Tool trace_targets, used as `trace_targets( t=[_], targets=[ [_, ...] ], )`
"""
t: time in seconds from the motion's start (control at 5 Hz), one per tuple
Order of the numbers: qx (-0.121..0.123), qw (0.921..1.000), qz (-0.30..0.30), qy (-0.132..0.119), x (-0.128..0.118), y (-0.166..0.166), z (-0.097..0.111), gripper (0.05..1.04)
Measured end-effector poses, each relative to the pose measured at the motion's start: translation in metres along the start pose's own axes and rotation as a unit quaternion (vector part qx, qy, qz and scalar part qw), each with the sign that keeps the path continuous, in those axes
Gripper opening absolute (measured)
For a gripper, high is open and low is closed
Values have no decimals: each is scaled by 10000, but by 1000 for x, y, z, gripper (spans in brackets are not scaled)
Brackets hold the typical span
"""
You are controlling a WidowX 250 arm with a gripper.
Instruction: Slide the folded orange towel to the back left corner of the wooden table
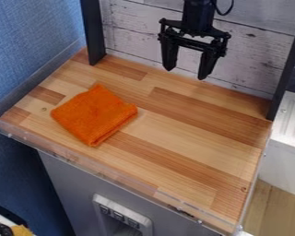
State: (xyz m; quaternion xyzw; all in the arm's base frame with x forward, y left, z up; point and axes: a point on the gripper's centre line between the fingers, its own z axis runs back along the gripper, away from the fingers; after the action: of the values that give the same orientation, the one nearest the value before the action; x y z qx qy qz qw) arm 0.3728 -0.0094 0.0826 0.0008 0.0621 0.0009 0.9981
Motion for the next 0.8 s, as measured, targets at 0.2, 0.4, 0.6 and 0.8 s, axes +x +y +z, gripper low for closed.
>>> trace_targets(
  t=[0.2, 0.4, 0.6, 0.8],
  targets=[
    [-2, 9998, 54, 169, -12, 4, -18, 999],
    [-33, 9993, 326, -153, -27, 24, -13, 999],
    [-82, 9975, 525, -468, -43, 40, -20, 999],
    [-119, 9934, 841, -777, -57, 63, -27, 999]
  ],
)
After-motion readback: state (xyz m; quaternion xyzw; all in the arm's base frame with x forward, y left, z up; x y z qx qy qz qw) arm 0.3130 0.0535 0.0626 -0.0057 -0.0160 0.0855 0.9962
